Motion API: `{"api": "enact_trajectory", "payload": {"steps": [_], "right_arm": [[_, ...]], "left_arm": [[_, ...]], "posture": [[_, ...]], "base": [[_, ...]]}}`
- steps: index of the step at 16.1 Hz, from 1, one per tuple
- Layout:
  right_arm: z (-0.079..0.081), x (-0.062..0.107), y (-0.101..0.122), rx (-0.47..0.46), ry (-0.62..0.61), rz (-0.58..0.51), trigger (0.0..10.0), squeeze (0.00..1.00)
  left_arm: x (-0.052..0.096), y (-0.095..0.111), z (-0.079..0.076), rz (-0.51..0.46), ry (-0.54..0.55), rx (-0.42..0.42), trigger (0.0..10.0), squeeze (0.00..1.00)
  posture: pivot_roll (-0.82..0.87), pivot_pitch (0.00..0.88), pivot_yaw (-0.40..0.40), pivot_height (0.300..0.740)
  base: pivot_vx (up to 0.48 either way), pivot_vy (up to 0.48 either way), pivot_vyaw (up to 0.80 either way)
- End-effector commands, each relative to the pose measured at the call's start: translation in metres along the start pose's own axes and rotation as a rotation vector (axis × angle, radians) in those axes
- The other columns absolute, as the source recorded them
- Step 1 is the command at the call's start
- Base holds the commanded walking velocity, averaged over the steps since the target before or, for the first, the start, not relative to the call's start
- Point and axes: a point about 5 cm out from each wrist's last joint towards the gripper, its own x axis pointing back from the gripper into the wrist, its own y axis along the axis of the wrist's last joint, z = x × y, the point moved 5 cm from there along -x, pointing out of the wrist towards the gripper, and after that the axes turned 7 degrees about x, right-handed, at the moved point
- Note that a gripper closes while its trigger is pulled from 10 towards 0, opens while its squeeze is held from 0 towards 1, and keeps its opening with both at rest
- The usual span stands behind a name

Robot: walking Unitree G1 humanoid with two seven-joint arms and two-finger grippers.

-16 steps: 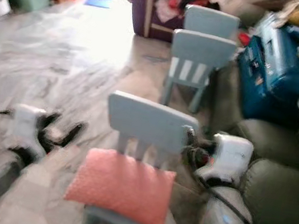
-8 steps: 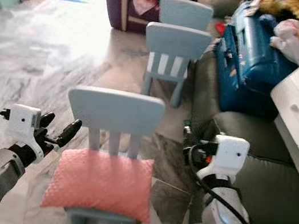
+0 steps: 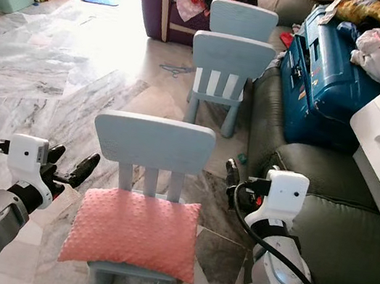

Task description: Move the pillow to the sofa

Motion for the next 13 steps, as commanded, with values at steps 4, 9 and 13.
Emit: {"api": "enact_trajectory", "payload": {"steps": [4, 9, 13], "right_arm": [[0.003, 0.0, -0.001, -0.019, 0.008, 0.01, 10.0, 0.0], [0.016, 0.003, -0.005, -0.063, 0.075, 0.027, 10.0, 0.0], [0.016, 0.004, -0.006, -0.06, 0.078, 0.03, 10.0, 0.0]], "left_arm": [[0.007, -0.016, 0.011, 0.062, 0.026, -0.007, 10.0, 0.0], [0.02, -0.033, 0.021, 0.074, 0.035, -0.061, 10.0, 0.0], [0.019, -0.032, 0.016, 0.07, 0.022, -0.05, 10.0, 0.0]], "posture": [[-0.13, 0.146, -0.013, 0.74], [-0.13, 0.159, -0.023, 0.74], [-0.13, 0.162, -0.024, 0.74]], "base": [[0.0, 0.0, 0.0], [0.0, 0.0, 0.0], [0.0, 0.0, 0.0]]}}
